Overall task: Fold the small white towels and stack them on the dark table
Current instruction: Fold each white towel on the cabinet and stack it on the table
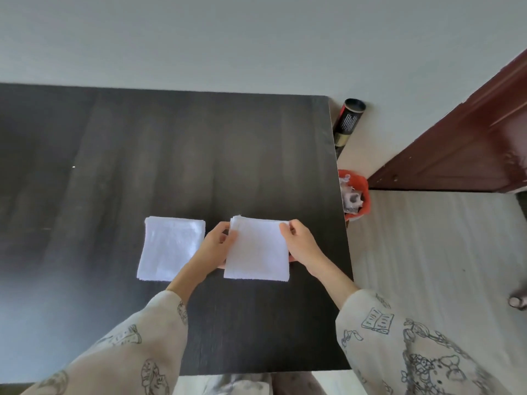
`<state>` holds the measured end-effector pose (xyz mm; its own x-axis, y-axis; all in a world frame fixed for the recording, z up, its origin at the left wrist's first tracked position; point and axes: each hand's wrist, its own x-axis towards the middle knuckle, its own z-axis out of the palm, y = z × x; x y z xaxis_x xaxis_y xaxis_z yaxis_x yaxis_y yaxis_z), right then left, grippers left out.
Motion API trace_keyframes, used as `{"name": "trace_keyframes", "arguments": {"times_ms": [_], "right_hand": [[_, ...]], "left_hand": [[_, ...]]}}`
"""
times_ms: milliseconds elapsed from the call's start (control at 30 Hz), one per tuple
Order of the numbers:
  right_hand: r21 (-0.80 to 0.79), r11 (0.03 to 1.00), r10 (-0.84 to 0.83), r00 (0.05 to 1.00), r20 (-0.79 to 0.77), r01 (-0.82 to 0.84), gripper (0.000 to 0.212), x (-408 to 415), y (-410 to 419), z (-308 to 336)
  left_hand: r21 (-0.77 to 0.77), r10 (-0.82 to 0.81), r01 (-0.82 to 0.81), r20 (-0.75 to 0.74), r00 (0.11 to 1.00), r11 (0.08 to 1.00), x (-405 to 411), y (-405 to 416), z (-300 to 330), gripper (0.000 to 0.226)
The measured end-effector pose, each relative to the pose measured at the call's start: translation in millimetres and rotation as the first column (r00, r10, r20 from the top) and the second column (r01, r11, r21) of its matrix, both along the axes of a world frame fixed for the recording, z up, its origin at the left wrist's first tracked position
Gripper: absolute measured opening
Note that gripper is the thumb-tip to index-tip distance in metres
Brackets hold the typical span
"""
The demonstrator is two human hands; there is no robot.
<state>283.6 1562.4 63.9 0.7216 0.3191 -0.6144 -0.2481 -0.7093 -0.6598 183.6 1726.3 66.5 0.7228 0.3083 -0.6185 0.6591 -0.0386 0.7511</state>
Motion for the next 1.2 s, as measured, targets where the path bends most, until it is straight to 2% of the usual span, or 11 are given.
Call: {"name": "trace_keyframes", "arguments": {"times_ms": [100,267,567,933,1200], "right_hand": [[-0.066,0.997,-0.025,0.998,0.059,0.029,0.031,3,4,-8],[-0.114,0.992,-0.048,0.996,0.074,0.056,0.035,6,4,-17],[-0.144,0.987,-0.061,0.995,0.083,0.073,0.034,10,9,-24],[-0.169,0.982,-0.082,0.995,0.057,0.090,0.031,11,11,-31],[-0.149,0.980,-0.117,0.986,0.118,0.134,0.027,9,6,-29]], "left_hand": [[-0.006,-0.069,0.069,-0.041,0.997,0.998,10,8,-9,0.017],[-0.001,-0.130,0.130,-0.075,0.989,0.992,20,13,-19,0.014],[-0.018,-0.119,0.118,-0.118,0.986,0.993,26,18,-24,0.017],[0.092,-0.170,0.192,-0.211,0.963,0.977,31,17,-28,0.028],[0.200,-0.171,0.219,-0.229,0.958,0.955,26,19,-32,0.021]]}}
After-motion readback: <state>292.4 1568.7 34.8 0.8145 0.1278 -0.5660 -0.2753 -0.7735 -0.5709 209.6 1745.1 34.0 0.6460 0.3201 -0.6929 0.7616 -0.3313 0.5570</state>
